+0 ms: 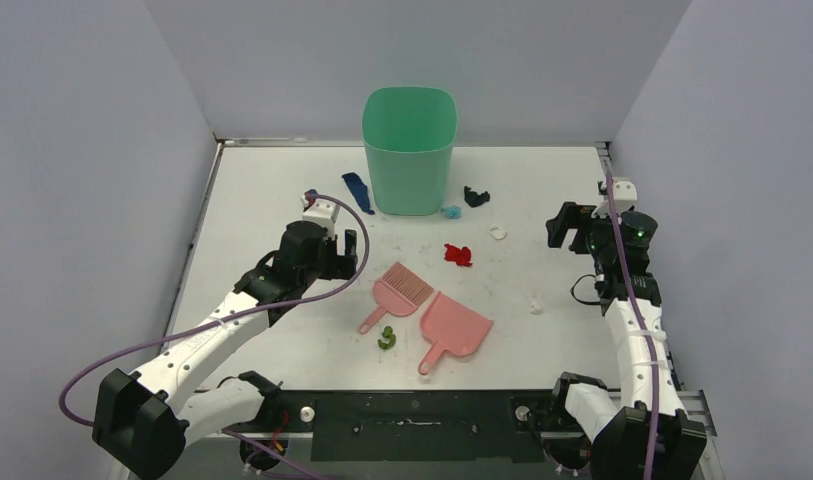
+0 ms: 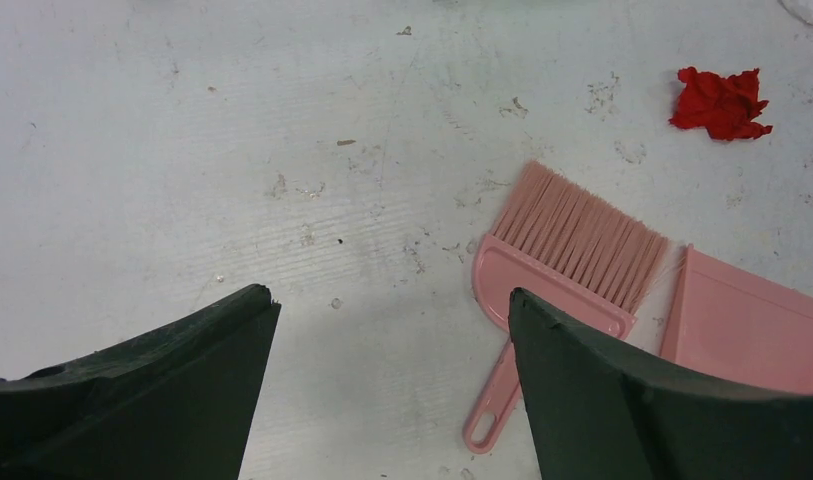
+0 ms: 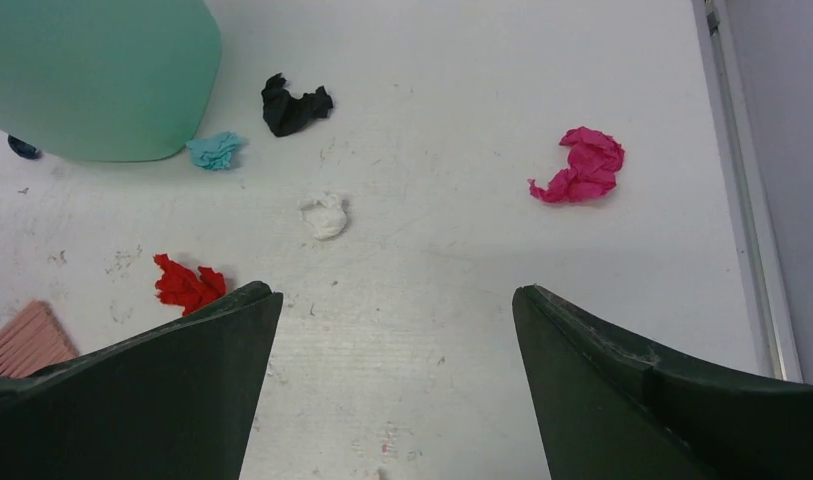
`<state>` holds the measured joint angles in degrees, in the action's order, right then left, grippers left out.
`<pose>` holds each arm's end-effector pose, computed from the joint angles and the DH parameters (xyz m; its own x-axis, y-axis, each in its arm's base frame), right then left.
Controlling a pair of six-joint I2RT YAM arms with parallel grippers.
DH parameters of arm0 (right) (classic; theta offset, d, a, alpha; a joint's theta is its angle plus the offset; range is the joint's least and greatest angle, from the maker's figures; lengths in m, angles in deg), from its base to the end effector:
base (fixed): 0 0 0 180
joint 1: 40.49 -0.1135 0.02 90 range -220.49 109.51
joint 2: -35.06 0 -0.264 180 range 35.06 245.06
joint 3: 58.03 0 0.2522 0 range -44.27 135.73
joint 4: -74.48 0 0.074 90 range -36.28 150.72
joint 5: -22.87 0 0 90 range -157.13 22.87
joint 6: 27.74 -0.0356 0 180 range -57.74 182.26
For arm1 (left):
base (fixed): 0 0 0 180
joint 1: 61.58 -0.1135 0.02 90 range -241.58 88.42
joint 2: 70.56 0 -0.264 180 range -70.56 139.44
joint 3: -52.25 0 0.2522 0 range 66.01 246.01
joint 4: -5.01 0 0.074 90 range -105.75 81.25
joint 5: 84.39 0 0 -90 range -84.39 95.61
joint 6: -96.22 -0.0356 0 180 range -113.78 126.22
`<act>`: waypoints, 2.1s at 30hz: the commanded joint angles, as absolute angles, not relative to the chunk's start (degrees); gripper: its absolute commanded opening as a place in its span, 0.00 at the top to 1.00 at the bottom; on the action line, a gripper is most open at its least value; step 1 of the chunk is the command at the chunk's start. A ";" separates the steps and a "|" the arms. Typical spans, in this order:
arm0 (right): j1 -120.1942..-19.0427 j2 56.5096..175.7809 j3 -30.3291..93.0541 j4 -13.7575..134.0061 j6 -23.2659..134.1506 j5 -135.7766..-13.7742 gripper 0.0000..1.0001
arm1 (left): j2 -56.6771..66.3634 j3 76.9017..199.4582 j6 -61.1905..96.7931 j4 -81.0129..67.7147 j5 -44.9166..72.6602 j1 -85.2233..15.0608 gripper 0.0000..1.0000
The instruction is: Sweep away the paper scraps from the table
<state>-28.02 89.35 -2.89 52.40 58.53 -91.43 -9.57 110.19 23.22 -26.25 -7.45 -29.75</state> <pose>0.2153 -0.0326 0.2931 -0.3644 0.1413 -0.9205 -0.1544 0.9656 0.2093 0.2027 -0.1164 0.2697 -0.5618 0.0135 -0.8271 0.1996 0.9725 -0.1197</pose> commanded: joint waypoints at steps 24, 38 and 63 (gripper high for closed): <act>-30.08 94.67 -1.86 39.50 81.00 -106.89 0.08 | -4.52 112.38 22.40 -20.23 13.02 -29.07 0.39; -31.89 93.89 -1.56 38.03 83.86 -106.24 0.24 | 4.14 122.32 29.31 -32.07 0.43 -7.12 0.46; -33.70 95.64 -1.47 37.60 84.74 -104.86 0.19 | 26.05 128.66 34.90 -26.65 -3.07 -2.59 0.65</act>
<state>-33.16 95.53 -2.10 36.38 83.62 -104.80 24.88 125.93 34.36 -29.64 -4.19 -2.53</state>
